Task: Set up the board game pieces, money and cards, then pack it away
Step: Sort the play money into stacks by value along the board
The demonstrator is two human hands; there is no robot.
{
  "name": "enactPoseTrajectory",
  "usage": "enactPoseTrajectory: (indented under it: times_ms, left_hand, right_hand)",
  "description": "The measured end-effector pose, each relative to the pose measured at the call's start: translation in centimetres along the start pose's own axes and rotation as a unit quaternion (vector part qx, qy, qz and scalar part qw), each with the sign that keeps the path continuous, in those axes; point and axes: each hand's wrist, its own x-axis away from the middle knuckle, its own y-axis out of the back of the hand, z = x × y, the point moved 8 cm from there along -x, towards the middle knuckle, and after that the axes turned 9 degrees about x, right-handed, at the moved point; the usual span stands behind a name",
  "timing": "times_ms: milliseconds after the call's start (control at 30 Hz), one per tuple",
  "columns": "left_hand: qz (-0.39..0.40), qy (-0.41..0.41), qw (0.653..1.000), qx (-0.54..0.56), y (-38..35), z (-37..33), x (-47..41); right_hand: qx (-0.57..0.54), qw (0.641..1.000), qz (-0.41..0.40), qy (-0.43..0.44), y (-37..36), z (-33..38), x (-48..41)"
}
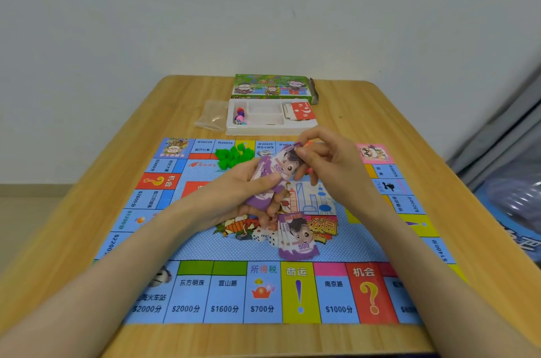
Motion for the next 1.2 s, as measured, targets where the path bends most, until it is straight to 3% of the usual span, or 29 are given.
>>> enactPoseTrajectory:
  times_ms: [167,267,400,467,533,600,700,1067,1200]
  left_hand:
    - [0.002,0.001,1.0,-0.006,0.0,-0.1,0.1]
    - [0.001,0.0,1.0,-0.013,0.1,0.0,0.1]
    - [-0.01,-0.001,1.0,-0.001,0.4,0.0,0.1]
    - [-0.023,-0.002,1.0,0.01,0.6,0.0,0.0]
    - [-0.032,-0.002,0.999,0.024,0.8,0.0,-0.1]
    - [-0.031,-0.001,0.999,0.035,0.8,0.0,-0.1]
    - [-0.026,-0.002,0.999,0.041,0.8,-0.1,-0.1]
    - [-0.038,-0.002,0.998,0.047,1.0,-0.1,-0.1]
    - [-0.042,0.0,0.999,0.024,1.0,-0.2,-0.1]
  right_hand:
    - [-0.002,1.0,0.011,0.01,-0.3,0.3,0.1]
    - [0.003,1.0,-0.026,0.013,0.1,0.5,0.0]
    - [-0.138,0.985,-0.098,-0.035,2.4,-0.2,-0.1]
    - [-0.15,0.986,-0.033,-0.064,2.6,-0.4,-0.2]
    - [-0.081,0.986,0.117,-0.09,1.3,-0.5,0.1]
    - [0.014,0.961,0.256,-0.106,-0.3,-0.8,1.2]
    - [0.08,0.935,0.324,-0.117,-1.9,-1.2,2.1]
    - [0.189,0.922,0.325,-0.094,-3.6,-2.0,2.2]
    - [0.133,0.96,0.225,-0.102,-2.1,-1.3,1.1]
